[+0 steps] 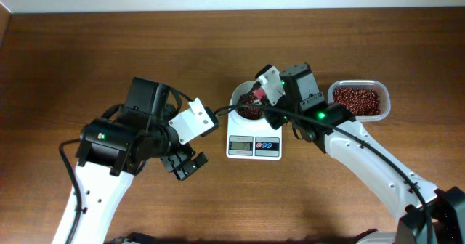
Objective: Scoop and weigh 50g on scale
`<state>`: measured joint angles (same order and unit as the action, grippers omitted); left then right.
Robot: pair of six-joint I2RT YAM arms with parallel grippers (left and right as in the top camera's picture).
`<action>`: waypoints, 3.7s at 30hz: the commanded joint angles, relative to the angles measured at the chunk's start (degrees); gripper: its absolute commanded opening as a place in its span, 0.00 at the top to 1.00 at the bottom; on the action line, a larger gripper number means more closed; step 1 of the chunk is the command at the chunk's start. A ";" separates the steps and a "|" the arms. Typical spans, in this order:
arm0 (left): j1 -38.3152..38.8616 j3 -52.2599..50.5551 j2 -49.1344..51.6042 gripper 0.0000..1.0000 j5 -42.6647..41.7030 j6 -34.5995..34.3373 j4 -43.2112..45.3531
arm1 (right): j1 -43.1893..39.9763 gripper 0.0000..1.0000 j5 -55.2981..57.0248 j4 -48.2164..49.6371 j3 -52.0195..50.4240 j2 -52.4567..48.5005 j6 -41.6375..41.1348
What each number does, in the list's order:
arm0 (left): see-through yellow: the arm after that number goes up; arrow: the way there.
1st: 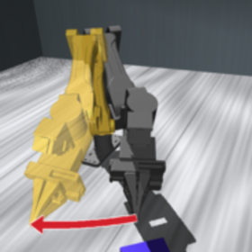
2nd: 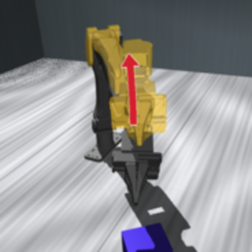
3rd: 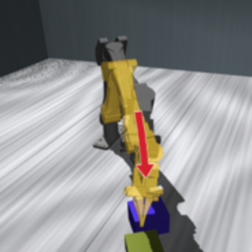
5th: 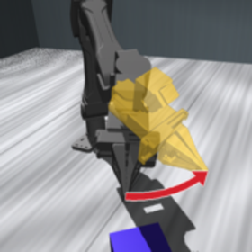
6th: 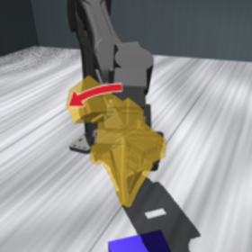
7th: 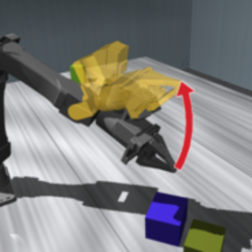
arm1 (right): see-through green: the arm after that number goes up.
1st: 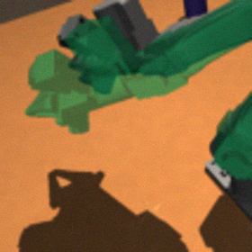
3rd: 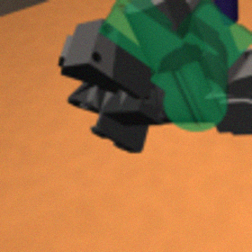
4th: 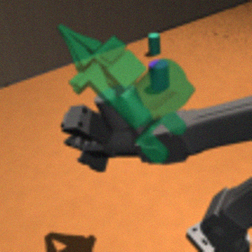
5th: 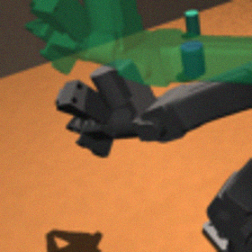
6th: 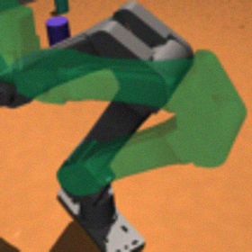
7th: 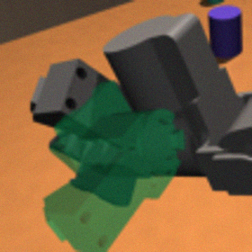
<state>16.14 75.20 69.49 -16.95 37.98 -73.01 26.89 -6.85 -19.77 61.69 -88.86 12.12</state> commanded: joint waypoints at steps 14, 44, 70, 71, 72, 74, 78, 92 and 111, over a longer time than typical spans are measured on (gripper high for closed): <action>-0.33 -0.17 -0.09 0.01 -0.17 0.90 0.07 | -6.56 0.96 -1.77 -5.46 5.51 10.73 -26.14; -0.33 -0.17 -0.09 0.01 -0.17 0.90 0.07 | -46.84 0.96 -11.26 -36.44 5.33 11.26 -25.88; -0.33 -0.17 -0.09 0.01 -0.17 0.90 0.07 | -46.80 0.96 -15.45 -17.40 5.05 -5.40 -10.29; -0.33 -0.17 -0.09 0.01 -0.20 0.90 0.07 | -46.80 0.96 -15.50 -17.22 4.74 -5.49 -11.10; -0.33 -0.17 -0.09 0.01 -0.20 0.90 0.07 | -46.69 0.96 -15.52 -17.22 4.68 -5.62 -11.10; -0.33 -0.17 -0.09 0.01 -0.17 0.90 0.07 | -45.33 0.96 -15.56 -16.55 4.46 -6.99 -11.04; -0.33 -0.17 -0.09 0.01 -0.20 0.90 0.07 | -42.56 0.96 -15.45 -15.98 4.46 -10.47 -11.06; -0.33 -0.17 -0.09 0.01 -0.20 0.90 0.07 | -42.29 0.96 -16.68 -13.09 4.46 -15.45 -14.71; -0.33 -0.17 -0.09 0.01 -0.17 0.90 0.07 | -48.06 0.96 -33.64 -12.55 4.55 -16.87 -20.13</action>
<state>16.14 75.20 69.49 -16.95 37.98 -73.01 -19.20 -34.74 -32.23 66.94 -103.50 -7.03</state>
